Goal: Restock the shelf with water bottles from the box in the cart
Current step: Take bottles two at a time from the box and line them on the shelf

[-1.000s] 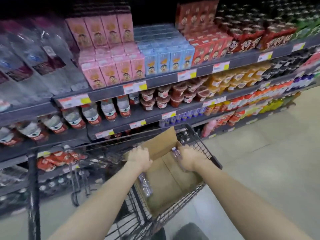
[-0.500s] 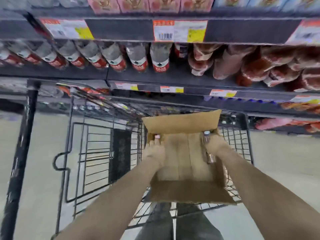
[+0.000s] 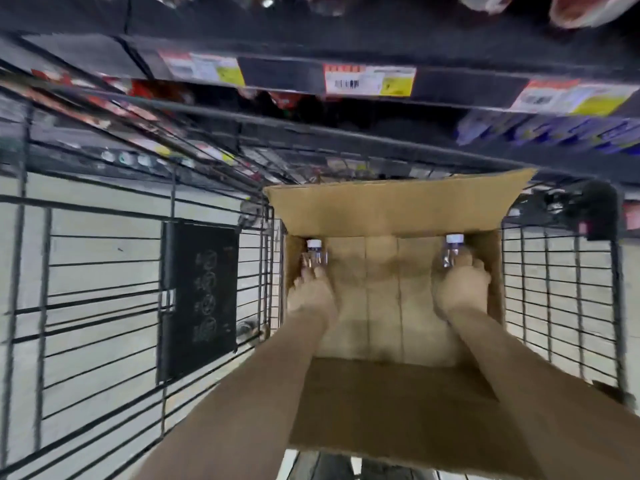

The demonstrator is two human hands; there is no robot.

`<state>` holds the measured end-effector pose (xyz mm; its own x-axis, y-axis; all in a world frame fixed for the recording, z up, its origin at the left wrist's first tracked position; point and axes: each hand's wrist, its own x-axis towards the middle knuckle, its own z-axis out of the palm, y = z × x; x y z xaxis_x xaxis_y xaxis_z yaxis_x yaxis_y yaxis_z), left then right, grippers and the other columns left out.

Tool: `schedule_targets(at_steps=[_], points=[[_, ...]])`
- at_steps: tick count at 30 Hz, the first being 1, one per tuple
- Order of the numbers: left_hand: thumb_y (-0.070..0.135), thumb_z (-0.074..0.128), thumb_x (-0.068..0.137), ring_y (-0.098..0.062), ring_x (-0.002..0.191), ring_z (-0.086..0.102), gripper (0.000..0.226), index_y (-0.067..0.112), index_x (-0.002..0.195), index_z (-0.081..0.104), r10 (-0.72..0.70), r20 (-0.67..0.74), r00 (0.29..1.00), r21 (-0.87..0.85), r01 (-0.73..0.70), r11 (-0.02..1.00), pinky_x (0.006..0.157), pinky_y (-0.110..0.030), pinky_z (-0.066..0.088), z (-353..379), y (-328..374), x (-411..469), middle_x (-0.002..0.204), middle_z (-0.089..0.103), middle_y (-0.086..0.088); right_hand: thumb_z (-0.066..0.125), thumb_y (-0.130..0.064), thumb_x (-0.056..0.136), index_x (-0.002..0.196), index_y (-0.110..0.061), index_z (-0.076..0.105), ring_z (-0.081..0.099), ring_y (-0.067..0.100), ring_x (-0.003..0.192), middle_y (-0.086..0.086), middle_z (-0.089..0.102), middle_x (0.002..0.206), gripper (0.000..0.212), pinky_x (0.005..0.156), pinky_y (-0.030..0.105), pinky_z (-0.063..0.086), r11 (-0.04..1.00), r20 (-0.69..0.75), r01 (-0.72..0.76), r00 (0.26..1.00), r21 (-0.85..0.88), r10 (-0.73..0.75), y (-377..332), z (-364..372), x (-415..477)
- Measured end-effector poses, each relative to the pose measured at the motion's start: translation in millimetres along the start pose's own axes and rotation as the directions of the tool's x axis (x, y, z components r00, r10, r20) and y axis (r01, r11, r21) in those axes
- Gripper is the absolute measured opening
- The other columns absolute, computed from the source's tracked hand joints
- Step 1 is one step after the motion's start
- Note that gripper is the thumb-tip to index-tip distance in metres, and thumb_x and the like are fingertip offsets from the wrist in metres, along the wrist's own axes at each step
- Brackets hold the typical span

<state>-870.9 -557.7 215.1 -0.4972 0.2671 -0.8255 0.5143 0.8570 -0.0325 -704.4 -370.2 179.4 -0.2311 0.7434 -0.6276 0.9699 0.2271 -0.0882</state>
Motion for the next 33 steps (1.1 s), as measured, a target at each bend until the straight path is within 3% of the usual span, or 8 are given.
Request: schedule_targets(at_steps=[3,6,10,18,22,25,28,33], points=[[0.033,0.059,0.098,-0.036,0.139,0.041,0.084,0.004,0.161,0.011,-0.102,-0.150,0.983,-0.255,0.062,0.965,0.108,-0.045,0.043,17,2,17,0.153,0.034,-0.018,0.049,-0.031,0.089,0.139,0.003,0.049,0.046,0.043,0.118,0.024,0.053,0.130,0.061,0.099,0.045,0.032,1.000,-0.090,0.023,0.996,0.002,-0.022,1,19,5],[0.036,0.057,0.101,-0.037,0.138,0.043,0.082,0.000,0.160,0.012,-0.168,-0.220,0.961,-0.324,0.091,0.942,0.108,-0.042,0.041,24,8,29,0.152,0.036,-0.019,0.067,-0.043,0.090,0.128,-0.008,0.061,0.051,0.044,0.116,0.020,0.057,0.126,0.052,0.097,0.046,0.041,0.994,-0.006,0.037,0.999,0.101,-0.037,-6,22,2],[0.031,0.058,0.102,-0.037,0.127,0.056,0.057,0.007,0.148,0.035,-0.185,-0.201,0.962,-0.480,0.068,0.874,0.087,-0.040,0.045,29,5,48,0.143,0.053,-0.015,0.071,-0.058,0.066,0.116,-0.019,0.064,0.065,0.032,0.096,0.011,0.066,0.111,0.065,0.083,0.041,0.057,0.962,0.094,-0.016,0.996,0.272,-0.010,-15,30,3],[0.042,0.078,0.082,-0.032,0.096,0.071,0.052,0.014,0.120,0.055,-0.161,-0.175,0.971,-0.640,0.012,0.769,0.084,-0.043,0.059,27,-5,59,0.110,0.072,-0.008,0.084,-0.035,0.080,0.103,-0.021,0.065,0.064,0.013,0.078,-0.008,0.066,0.082,0.033,0.062,0.023,0.044,0.836,0.127,-0.080,0.992,0.543,0.012,-23,28,-8],[0.034,0.077,0.087,-0.025,0.093,0.065,0.040,0.012,0.116,0.060,-0.115,-0.169,0.979,-0.684,-0.032,0.728,0.077,-0.031,0.051,30,-1,38,0.102,0.067,-0.003,0.082,-0.016,0.080,0.102,-0.026,0.066,0.058,-0.005,0.044,-0.008,0.071,0.076,0.029,0.042,0.007,0.041,0.767,0.173,-0.066,0.983,0.638,-0.060,-28,17,-32],[0.032,0.081,0.081,-0.018,0.089,0.063,0.047,0.021,0.123,0.064,-0.040,-0.182,0.982,-0.706,-0.102,0.700,0.076,-0.024,0.047,20,1,9,0.098,0.066,0.004,0.081,-0.010,0.080,0.112,-0.025,0.065,0.059,-0.003,0.047,-0.014,0.069,0.069,0.039,0.044,0.007,0.043,0.733,0.161,-0.022,0.980,0.680,-0.120,-34,0,-51],[0.029,0.089,0.074,-0.016,0.092,0.064,0.059,0.023,0.128,0.063,0.014,-0.237,0.971,-0.733,-0.188,0.653,0.081,-0.022,0.047,1,-3,-21,0.099,0.068,0.007,0.084,-0.014,0.078,0.113,-0.022,0.067,0.070,0.000,0.076,-0.012,0.073,0.089,0.040,0.063,0.014,0.050,0.695,0.086,0.054,0.983,0.717,-0.165,-46,-27,-75],[0.022,0.093,0.065,-0.014,0.104,0.070,0.065,0.027,0.121,0.061,0.073,-0.343,0.937,-0.800,-0.332,0.500,0.097,-0.035,0.055,-48,-21,-82,0.108,0.073,0.010,0.089,-0.007,0.074,0.123,-0.015,0.065,0.069,0.008,0.091,-0.009,0.073,0.103,0.056,0.078,0.014,0.051,0.614,-0.030,0.157,0.977,0.774,-0.213,-72,-93,-127]])
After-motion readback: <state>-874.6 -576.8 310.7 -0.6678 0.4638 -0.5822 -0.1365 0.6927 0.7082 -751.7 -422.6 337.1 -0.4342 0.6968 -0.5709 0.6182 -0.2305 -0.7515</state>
